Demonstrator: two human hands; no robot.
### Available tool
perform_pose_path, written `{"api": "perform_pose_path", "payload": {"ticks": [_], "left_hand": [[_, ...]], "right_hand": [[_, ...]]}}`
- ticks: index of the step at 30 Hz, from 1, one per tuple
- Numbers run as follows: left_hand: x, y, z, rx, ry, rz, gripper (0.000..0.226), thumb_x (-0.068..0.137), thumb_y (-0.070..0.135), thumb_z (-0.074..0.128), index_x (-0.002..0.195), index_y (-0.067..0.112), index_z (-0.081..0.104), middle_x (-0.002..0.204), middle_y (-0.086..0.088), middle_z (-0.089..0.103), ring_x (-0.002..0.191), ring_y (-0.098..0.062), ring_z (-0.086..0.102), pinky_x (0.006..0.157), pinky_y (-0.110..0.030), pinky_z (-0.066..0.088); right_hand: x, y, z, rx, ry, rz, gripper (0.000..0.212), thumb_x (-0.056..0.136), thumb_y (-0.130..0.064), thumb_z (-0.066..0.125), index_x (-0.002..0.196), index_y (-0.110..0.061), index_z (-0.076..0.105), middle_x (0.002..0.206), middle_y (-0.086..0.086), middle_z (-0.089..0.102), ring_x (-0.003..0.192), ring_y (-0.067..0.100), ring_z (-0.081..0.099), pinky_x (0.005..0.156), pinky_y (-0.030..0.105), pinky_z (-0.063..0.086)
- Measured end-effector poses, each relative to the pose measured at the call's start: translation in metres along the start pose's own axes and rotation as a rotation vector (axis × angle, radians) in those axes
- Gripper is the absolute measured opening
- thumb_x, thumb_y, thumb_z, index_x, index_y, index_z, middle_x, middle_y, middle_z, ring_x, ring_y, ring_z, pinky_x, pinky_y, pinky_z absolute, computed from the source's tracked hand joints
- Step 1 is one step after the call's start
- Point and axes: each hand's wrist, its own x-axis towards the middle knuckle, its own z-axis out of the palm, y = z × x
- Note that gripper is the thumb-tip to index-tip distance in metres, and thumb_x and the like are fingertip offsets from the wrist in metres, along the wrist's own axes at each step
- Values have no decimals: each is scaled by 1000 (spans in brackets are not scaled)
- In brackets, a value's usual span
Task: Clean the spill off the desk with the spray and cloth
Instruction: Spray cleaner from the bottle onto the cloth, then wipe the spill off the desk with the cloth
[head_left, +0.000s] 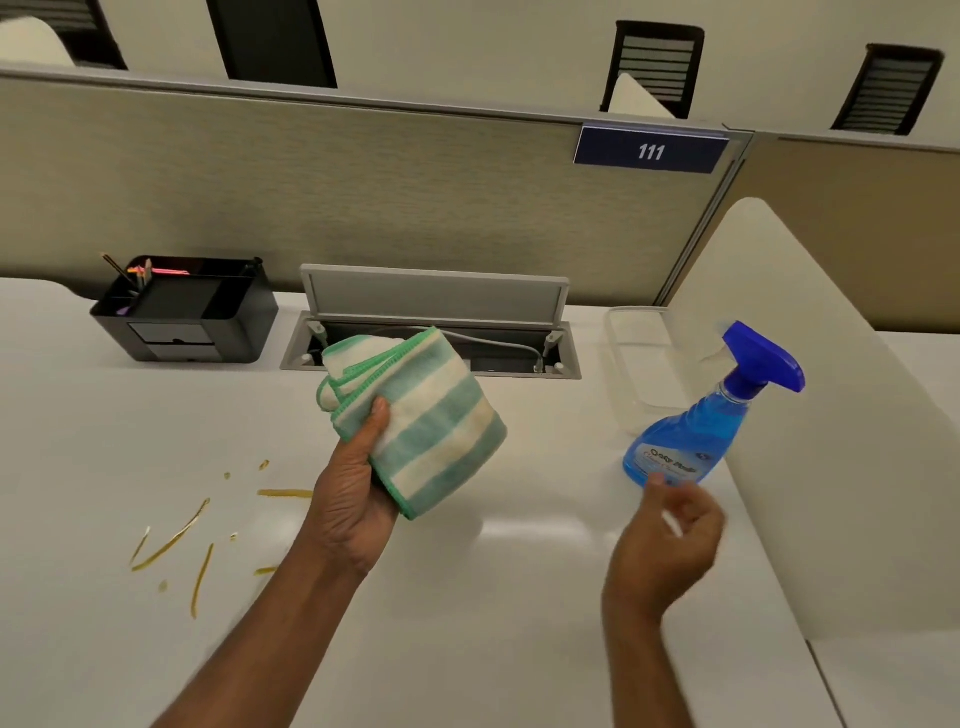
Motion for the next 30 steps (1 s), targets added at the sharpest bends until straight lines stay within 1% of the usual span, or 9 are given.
{"api": "perform_pose_path", "payload": {"ticks": [3, 9, 12, 15, 18, 20, 23, 26, 30], "left_hand": [[-10, -2, -9, 44, 4, -22, 43, 96, 30, 64, 139, 25, 59, 135, -5, 70, 122, -28, 68, 93, -56, 58], [-30, -2, -30, 134, 19, -78, 44, 93, 35, 68, 136, 26, 62, 133, -8, 71, 121, -33, 68, 98, -65, 53], [-43, 7, -44, 225, 39, -104, 36, 92, 38, 71, 126, 28, 70, 129, -9, 73, 118, -33, 70, 96, -62, 56], [-58, 20, -66, 335, 66, -131, 38, 90, 40, 74, 125, 28, 71, 128, -9, 74, 116, -31, 71, 91, -52, 61], [-69, 28, -85, 434, 123, -171, 51, 82, 46, 80, 128, 26, 69, 126, -9, 75, 115, -30, 72, 98, -51, 58], [-75, 33, -97, 446, 200, -181, 56, 77, 46, 84, 126, 22, 70, 120, -10, 77, 109, -31, 74, 90, -49, 61], [-82, 37, -113, 423, 308, -195, 58, 71, 48, 85, 119, 18, 73, 111, -13, 80, 101, -33, 77, 75, -45, 64], [-87, 40, -128, 424, 409, -154, 52, 72, 50, 85, 113, 18, 75, 103, -13, 81, 92, -32, 79, 66, -42, 63], [-92, 48, -150, 472, 532, -98, 53, 73, 58, 81, 105, 16, 76, 93, -12, 82, 85, -31, 79, 66, -45, 65]], "right_hand": [[-53, -1, 13, 26, -222, 253, 12, 90, -27, 71, 99, -20, 65, 94, -3, 69, 99, 24, 66, 77, 22, 53], [-122, -29, 44, 337, -696, 870, 46, 87, -57, 65, 116, -22, 70, 113, 5, 76, 109, 25, 70, 88, 42, 57], [-134, -32, 43, 418, -861, 950, 55, 81, -58, 70, 122, -21, 70, 119, 9, 75, 111, 28, 70, 88, 43, 58], [-138, -26, 34, 302, -986, 833, 48, 78, -47, 78, 117, -20, 72, 116, 7, 76, 107, 25, 72, 80, 38, 60], [-148, -19, 25, 210, -1037, 750, 46, 75, -40, 81, 117, -22, 72, 116, 5, 75, 106, 25, 72, 83, 42, 60], [-161, -16, 21, 192, -1059, 753, 45, 75, -37, 82, 116, -22, 72, 118, 6, 75, 107, 25, 72, 84, 42, 60], [-190, -8, 16, 362, -1020, 942, 42, 82, -33, 76, 120, -16, 71, 124, 12, 72, 114, 29, 69, 86, 41, 59], [-231, 0, 10, 602, -941, 1195, 40, 91, -25, 65, 127, -9, 67, 130, 19, 67, 121, 36, 64, 95, 49, 55], [-284, 2, 10, 584, -837, 1262, 50, 84, -16, 70, 132, -8, 60, 127, 21, 68, 118, 39, 65, 100, 55, 51]]}}
